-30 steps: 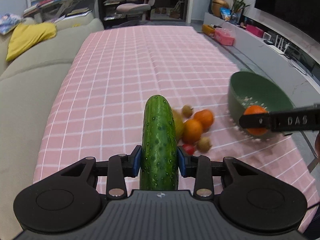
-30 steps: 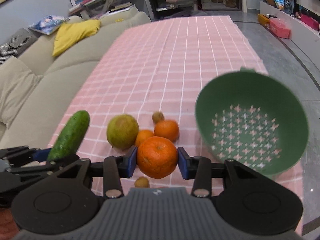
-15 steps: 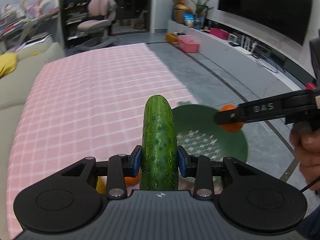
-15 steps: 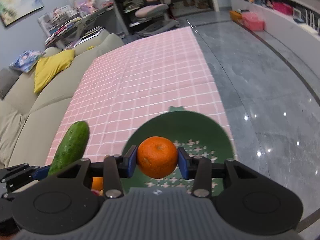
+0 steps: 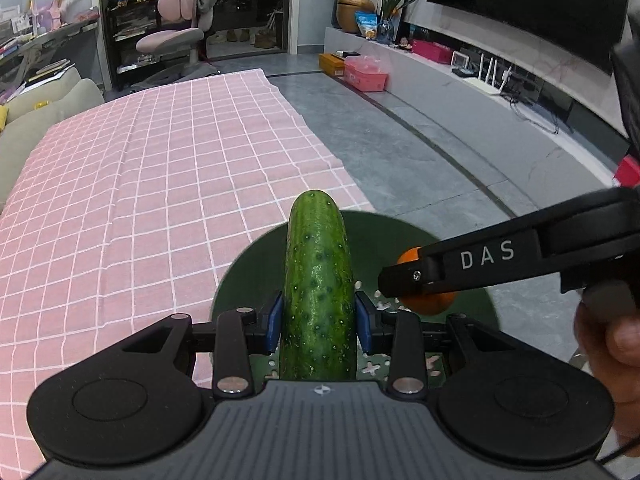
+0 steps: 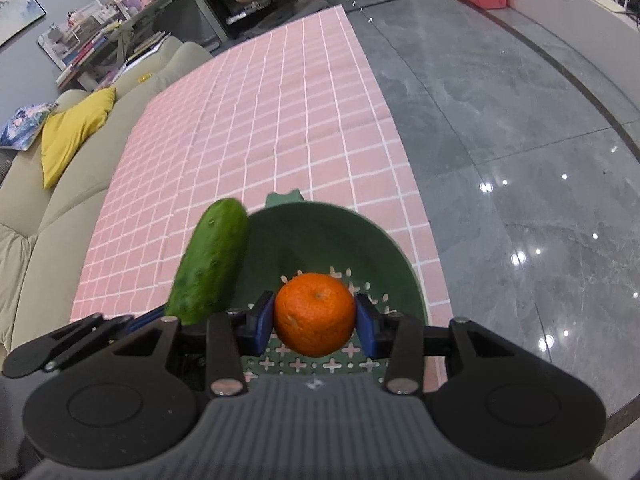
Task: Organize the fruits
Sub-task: 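Carry the cucumber and orange into the green colander and open both tools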
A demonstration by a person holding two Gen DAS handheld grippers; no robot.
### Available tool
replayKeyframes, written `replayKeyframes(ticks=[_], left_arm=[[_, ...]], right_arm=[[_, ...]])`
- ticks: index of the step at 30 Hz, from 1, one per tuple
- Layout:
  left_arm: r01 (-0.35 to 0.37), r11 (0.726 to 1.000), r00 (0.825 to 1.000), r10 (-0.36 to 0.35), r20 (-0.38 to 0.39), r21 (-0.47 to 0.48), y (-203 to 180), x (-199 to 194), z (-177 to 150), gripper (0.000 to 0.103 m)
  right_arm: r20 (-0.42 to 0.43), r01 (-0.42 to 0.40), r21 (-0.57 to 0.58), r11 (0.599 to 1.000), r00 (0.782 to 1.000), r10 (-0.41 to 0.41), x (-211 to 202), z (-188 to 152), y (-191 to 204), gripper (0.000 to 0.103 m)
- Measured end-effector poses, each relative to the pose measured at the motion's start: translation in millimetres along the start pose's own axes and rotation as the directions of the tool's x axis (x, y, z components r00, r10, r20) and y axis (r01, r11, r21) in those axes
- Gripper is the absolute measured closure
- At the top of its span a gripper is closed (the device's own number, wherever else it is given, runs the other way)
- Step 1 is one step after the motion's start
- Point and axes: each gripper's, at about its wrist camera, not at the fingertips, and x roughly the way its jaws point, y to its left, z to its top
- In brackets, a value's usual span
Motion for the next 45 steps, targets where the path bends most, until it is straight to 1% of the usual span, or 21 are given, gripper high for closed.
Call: replayKeyframes(ticks=[6,12,19,20,23,24,27,31,36,41,45], left_arm=[[-0.006,1.0,1.0,0.006,-0.031,0.014,-2.9,16.9,-6.3,0.062],[-0.014,1.0,0.999,0.015,-0.049,0.025,-6.9,24.6,-13.1,0.062],[-0.003,1.0,0.998,0.004,-0.063,0.007,-3.0,27.5,-11.8,0.061],[-0.005,1.0,0.999,0.005,-0.05,0.006,-2.1,25.2,-10.2,0.06],[-0.019,1.0,0.999,0.02,-0.029,0.021,-1.6,17.3,-1.6,0.046],[-0.021,0.999,1.0,0.022,-0.021,0.026,-1.5,14.8,0.3,0.046],[-0.023,1.0,1.0,0.023,0.003,0.021,0.9,3.2,5.6,0.046],[-0.022,0.999,0.999,0.023,0.03,-0.026,13.2,-22.1,10.1,0.046],[-0.049,0.997,0.997,0.052,0.052,-0.057,32.9,-58.7,4.0,0.044],[-0.094,0.99,0.994,0.099,0.041,-0.101,58.8,-96.8,-14.6,0.041],[-0.131,0.984,0.991,0.134,0.016,-0.12,73.8,-120.8,-33.3,0.038]], right_arm=[[-0.039,0.011,-0.017,1.0,0.999,-0.012,22.5,2.4,3.1,0.064],[-0.062,0.018,-0.029,0.999,0.998,-0.02,35.6,3.1,4.9,0.064],[-0.056,0.038,-0.052,0.998,0.998,-0.041,39.8,5.0,9.7,0.063],[-0.055,0.036,-0.047,0.998,0.998,-0.039,39.9,5.5,9.5,0.062],[-0.03,0.042,-0.028,0.999,0.999,-0.043,34.8,7.7,7.4,0.06],[-0.019,0.04,-0.022,0.999,0.999,-0.041,32.3,9.0,6.0,0.06],[0.0,0.037,-0.004,0.999,0.999,-0.037,23.7,10.9,2.7,0.06],[0.023,0.03,-0.011,0.999,0.999,-0.03,10.7,10.4,4.7,0.06],[0.071,0.02,-0.052,0.998,0.997,-0.016,-9.5,8.4,15.8,0.06],[0.113,0.016,-0.107,0.994,0.994,-0.004,-32.2,-3.8,30.7,0.06],[0.15,0.033,-0.164,0.986,0.989,-0.008,-50.0,-23.3,44.5,0.06]])
